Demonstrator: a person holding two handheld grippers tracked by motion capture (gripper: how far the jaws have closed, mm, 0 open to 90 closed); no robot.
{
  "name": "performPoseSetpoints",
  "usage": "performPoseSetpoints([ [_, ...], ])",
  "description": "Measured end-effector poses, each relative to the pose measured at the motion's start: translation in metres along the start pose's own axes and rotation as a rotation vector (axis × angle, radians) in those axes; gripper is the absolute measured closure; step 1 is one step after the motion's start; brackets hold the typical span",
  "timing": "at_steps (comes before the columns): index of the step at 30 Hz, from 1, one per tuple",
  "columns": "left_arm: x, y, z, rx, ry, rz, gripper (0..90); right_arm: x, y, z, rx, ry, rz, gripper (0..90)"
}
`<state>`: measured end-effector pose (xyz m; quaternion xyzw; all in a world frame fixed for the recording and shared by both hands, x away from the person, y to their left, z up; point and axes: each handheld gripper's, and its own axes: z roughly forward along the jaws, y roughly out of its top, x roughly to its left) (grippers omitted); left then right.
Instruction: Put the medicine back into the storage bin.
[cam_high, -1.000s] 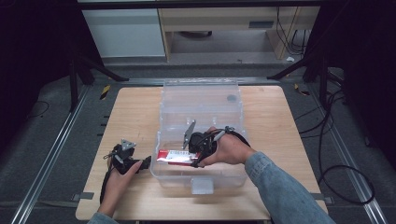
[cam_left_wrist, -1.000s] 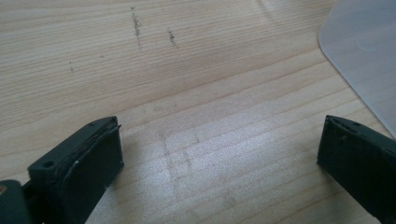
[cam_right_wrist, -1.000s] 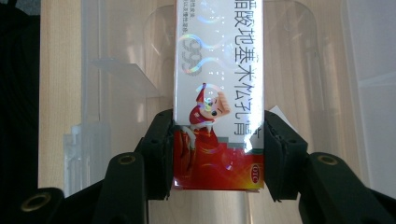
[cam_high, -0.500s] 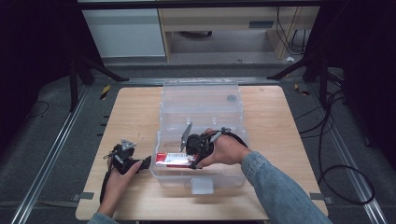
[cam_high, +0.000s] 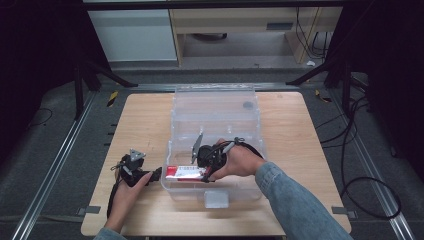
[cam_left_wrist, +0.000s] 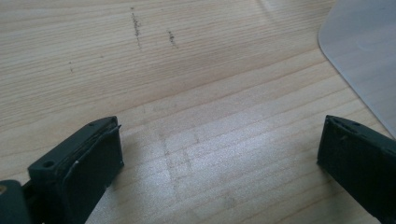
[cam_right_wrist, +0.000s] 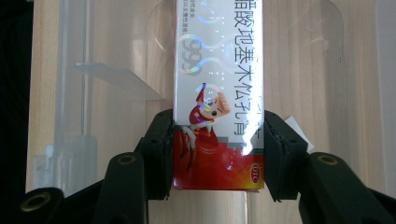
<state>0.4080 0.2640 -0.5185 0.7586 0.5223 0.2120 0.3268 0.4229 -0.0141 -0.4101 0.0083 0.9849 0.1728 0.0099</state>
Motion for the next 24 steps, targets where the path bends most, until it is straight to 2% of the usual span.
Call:
performPoseSetpoints([
  [13,0.000,0.000,0.000,0.000,0.000,0.001,0.0,-0.001,0.000,0.006,0.014,-0.009,-0.006,51.5],
  [17,0.000,0.000,0.000,0.000,0.000,0.001,0.0,-0.001,-0.002,0.009,0.007,-0.002,0.010,51.5],
  [24,0.000,0.000,0.000,0.000,0.000,0.001,0.0,-0.002,-0.003,0.016,0.020,0.005,0.008,51.4],
])
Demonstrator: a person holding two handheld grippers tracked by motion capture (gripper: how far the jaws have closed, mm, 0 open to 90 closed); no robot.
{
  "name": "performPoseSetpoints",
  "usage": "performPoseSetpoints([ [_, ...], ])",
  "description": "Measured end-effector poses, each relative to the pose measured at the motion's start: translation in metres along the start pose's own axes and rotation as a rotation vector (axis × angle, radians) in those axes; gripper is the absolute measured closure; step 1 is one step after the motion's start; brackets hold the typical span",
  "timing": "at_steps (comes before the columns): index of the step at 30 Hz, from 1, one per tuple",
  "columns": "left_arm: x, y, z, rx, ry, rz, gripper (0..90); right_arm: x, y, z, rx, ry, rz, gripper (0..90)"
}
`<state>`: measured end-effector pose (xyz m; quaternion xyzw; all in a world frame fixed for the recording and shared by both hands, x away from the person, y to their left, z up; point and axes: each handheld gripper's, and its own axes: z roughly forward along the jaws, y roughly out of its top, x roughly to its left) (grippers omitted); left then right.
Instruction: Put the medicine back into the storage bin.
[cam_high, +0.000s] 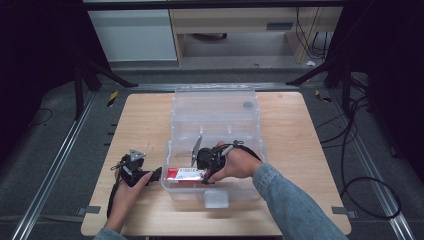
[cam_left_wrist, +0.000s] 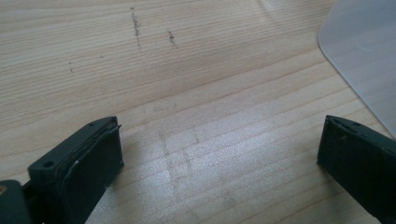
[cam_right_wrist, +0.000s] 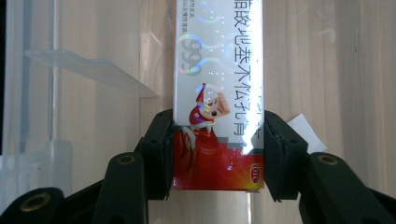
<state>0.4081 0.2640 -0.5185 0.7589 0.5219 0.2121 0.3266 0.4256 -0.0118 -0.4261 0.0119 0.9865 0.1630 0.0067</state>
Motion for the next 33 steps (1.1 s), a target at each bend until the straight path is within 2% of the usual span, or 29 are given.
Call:
performPoseSetpoints([
  [16,0.000,0.000,0.000,0.000,-0.001,0.000,0.0,-0.003,0.000,0.010,0.030,0.012,0.011,51.4],
  [33,0.000,0.000,0.000,0.000,-0.001,0.001,0.0,-0.004,0.004,0.024,0.101,0.030,0.014,51.3],
])
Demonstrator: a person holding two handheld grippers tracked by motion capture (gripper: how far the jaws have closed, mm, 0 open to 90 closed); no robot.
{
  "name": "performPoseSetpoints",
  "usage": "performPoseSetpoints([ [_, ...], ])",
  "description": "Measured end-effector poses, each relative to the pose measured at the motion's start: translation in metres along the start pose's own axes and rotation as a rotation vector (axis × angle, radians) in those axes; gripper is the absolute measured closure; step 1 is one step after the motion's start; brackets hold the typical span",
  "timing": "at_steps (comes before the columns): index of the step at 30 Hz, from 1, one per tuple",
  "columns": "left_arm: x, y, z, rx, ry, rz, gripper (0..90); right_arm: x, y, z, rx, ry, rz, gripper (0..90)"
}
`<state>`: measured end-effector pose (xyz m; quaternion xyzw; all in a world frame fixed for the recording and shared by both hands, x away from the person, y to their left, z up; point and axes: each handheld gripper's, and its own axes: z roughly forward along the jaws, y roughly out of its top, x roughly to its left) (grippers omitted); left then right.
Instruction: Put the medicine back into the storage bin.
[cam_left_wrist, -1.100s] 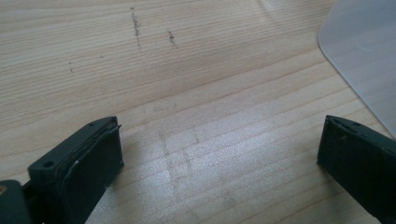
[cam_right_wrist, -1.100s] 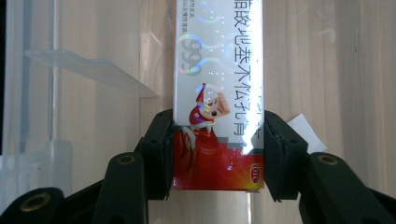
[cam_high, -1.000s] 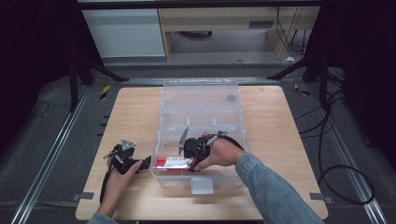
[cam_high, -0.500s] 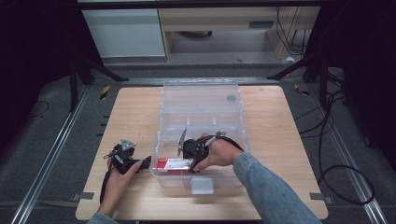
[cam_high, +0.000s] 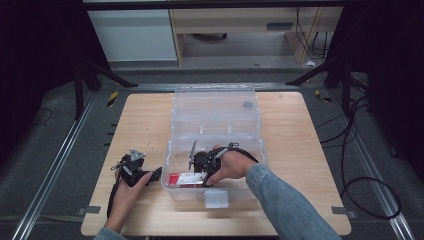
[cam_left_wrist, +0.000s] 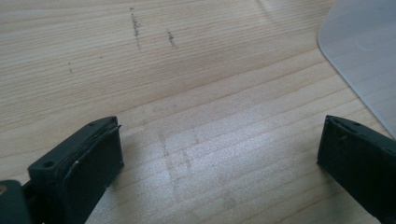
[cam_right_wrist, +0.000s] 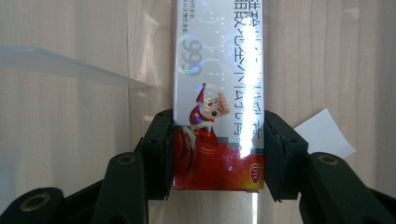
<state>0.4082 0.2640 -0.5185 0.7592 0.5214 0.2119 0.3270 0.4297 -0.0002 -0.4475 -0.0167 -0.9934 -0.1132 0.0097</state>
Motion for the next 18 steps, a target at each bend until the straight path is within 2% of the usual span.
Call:
performPoseSetpoints([
  [18,-0.0001,0.0000,0.0000,0.000,-0.001,0.000,0.0,-0.0004,-0.0005,0.0086,0.011,0.005,0.005,51.1],
])
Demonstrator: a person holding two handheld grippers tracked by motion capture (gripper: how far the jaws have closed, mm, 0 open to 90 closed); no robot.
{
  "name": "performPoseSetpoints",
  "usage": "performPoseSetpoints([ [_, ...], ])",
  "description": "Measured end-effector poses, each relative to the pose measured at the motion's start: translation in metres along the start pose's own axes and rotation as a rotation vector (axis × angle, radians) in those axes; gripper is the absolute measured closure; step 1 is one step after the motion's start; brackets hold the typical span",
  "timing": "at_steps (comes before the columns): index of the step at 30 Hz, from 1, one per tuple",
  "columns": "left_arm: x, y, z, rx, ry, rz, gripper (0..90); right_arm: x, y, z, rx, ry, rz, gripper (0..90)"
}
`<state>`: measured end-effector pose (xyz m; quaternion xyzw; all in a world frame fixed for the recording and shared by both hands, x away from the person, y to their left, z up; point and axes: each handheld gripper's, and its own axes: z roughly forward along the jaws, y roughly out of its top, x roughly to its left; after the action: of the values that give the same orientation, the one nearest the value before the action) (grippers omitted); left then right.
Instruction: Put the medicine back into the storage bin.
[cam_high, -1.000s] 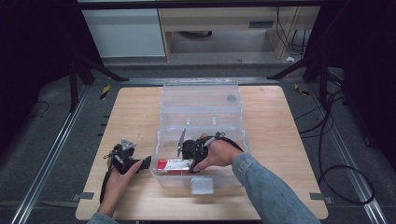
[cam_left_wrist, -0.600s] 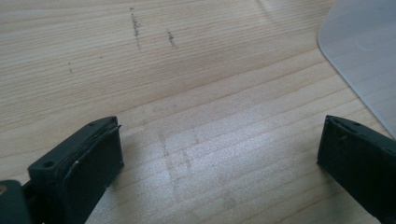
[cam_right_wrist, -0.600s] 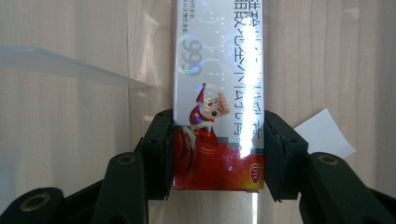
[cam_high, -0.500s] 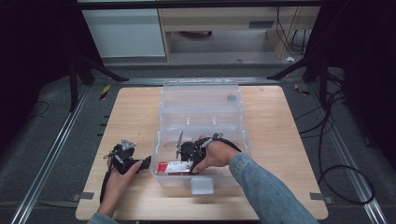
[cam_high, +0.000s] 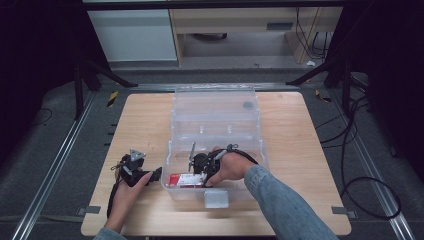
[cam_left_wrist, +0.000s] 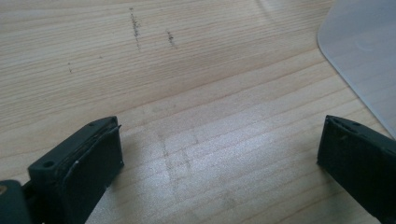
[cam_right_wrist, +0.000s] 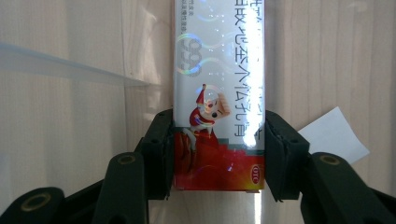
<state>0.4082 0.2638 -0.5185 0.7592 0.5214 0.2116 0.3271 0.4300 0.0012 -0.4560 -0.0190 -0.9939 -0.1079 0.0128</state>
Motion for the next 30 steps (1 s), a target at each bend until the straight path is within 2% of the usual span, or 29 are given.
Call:
performPoseSetpoints([
  [11,0.000,0.000,0.000,0.000,0.000,-0.001,0.0,0.000,0.000,0.003,0.013,-0.004,0.006,50.6],
  [19,0.000,0.000,0.000,0.000,-0.001,0.000,0.0,0.002,0.002,0.001,0.009,-0.031,0.013,46.2],
  [23,0.000,0.000,0.000,0.000,-0.002,0.002,0.0,0.003,0.002,-0.005,-0.010,-0.040,0.019,47.5],
  [24,0.000,0.000,0.000,0.000,-0.003,0.002,0.0,0.005,0.000,-0.010,-0.036,-0.044,0.033,48.3],
  [25,0.000,0.000,0.000,0.000,-0.003,0.002,0.0,0.005,0.000,-0.010,-0.036,-0.044,0.033,48.3],
  [27,0.000,0.000,0.000,0.000,-0.004,0.002,0.0,0.006,-0.002,-0.016,-0.071,-0.054,0.039,49.7],
  [28,0.000,0.000,0.000,0.000,-0.004,0.003,0.0,0.007,-0.005,-0.022,-0.104,-0.063,0.050,52.1],
  [30,0.000,0.000,0.000,0.002,-0.006,0.010,0.0,0.008,-0.006,-0.026,-0.115,-0.071,0.052,52.9],
])
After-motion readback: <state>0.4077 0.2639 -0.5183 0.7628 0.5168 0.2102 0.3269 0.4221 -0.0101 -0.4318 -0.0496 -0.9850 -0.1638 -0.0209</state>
